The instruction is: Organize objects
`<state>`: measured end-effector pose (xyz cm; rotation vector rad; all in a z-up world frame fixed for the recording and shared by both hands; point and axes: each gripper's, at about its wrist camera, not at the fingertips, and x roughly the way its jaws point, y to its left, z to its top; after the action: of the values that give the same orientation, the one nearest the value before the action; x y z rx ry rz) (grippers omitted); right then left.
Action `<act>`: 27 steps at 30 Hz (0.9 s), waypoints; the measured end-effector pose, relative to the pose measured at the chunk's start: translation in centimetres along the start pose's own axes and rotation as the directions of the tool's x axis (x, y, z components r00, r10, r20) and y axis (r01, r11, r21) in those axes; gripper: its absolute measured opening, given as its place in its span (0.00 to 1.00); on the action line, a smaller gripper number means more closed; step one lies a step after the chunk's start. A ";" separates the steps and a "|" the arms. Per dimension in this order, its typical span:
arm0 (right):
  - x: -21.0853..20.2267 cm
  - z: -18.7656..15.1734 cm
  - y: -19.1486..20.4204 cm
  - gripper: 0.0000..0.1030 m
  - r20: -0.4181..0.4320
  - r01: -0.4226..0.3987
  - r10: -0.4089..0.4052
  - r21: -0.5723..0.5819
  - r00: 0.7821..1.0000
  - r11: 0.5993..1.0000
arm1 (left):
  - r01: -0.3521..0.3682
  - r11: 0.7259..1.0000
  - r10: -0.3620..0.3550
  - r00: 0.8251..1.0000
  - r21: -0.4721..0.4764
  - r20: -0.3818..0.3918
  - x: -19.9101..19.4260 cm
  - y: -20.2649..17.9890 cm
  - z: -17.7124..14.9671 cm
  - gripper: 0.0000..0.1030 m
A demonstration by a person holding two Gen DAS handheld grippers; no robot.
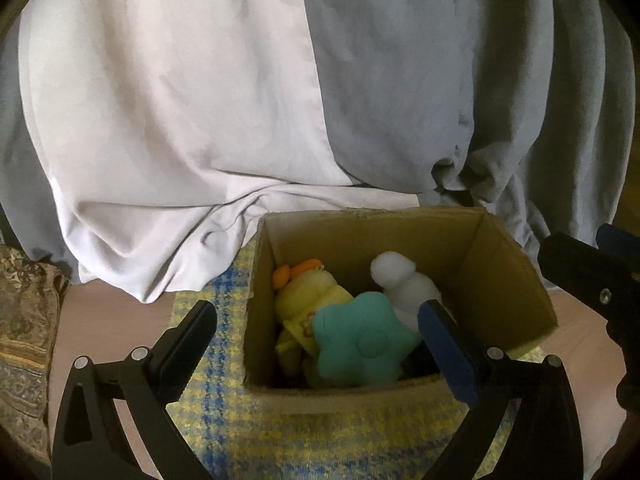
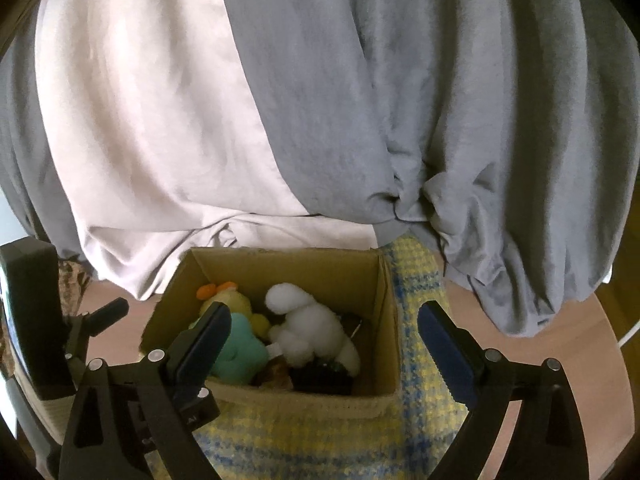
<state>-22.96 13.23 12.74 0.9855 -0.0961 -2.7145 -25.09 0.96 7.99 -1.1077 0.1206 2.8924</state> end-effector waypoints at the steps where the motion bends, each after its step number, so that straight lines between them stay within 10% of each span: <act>1: -0.4 -0.2 0.0 0.92 0.003 -0.001 0.001 0.001 1.000 1.000 | -0.001 1.000 0.001 1.000 0.000 0.004 -0.4 0.0 -0.1 0.99; 27: -8.6 -7.3 -0.5 0.92 -0.010 0.004 -0.004 0.045 1.000 0.999 | -0.032 0.999 0.033 0.999 -0.019 0.032 -9.4 -0.4 -7.4 0.99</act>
<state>-12.03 16.09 12.37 1.0122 -0.1538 -2.7218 -13.19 0.61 8.78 -1.0708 0.1125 2.9441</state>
